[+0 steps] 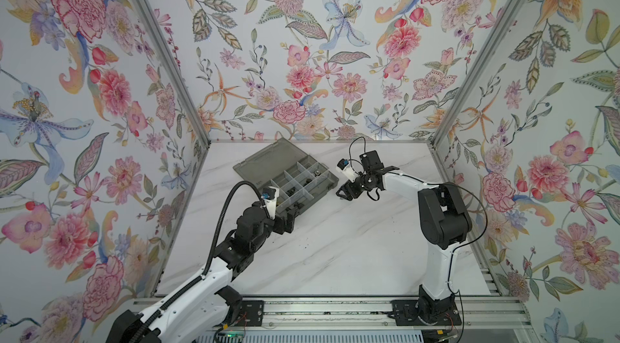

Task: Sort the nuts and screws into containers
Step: 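Move the right gripper over the loose silver bolt while the left gripper withdraws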

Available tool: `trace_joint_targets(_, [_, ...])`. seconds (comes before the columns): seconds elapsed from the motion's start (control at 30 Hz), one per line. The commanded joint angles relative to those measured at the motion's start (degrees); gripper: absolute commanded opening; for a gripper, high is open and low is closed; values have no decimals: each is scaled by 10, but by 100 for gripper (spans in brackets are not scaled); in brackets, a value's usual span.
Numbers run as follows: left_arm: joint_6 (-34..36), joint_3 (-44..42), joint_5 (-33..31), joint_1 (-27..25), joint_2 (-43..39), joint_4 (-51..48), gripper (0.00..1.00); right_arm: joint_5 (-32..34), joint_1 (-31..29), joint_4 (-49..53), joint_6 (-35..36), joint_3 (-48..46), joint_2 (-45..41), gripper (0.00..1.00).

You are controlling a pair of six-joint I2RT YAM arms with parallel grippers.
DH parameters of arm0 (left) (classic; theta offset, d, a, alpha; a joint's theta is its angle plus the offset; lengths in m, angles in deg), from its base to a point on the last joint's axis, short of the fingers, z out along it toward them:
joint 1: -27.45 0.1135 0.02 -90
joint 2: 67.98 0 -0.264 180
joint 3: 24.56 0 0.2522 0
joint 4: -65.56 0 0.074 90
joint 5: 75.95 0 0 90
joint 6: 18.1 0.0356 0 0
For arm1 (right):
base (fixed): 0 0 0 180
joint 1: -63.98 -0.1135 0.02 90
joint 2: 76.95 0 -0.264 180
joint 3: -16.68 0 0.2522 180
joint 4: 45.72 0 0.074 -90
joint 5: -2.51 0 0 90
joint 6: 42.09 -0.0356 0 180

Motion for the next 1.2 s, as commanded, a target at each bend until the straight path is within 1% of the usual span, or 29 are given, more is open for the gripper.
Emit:
trace_joint_targets(0.0, [-3, -7, -15, 4, -10, -6, 99, 14, -1, 46, -9, 21, 12, 74])
trace_joint_targets(0.23, [-5, -7, -15, 4, -2, -3, 99, 40, -1, 81, -9, 51, 39, 74])
trace_joint_targets(0.4, [-6, -9, -17, 3, -3, 0, 99, 38, -2, 108, -5, 70, 57, 74])
trace_joint_targets(0.7, [-4, -8, -19, 4, -5, -2, 99, 33, -5, 135, -1, 74, 68, 73])
trace_joint_targets(1.07, [-7, -8, -18, 4, -3, 4, 99, 34, -26, 140, -6, 41, 60, 66])
trace_joint_targets(1.17, [-8, -8, -17, 4, -4, 4, 99, 45, -34, 140, -14, 36, 61, 63])
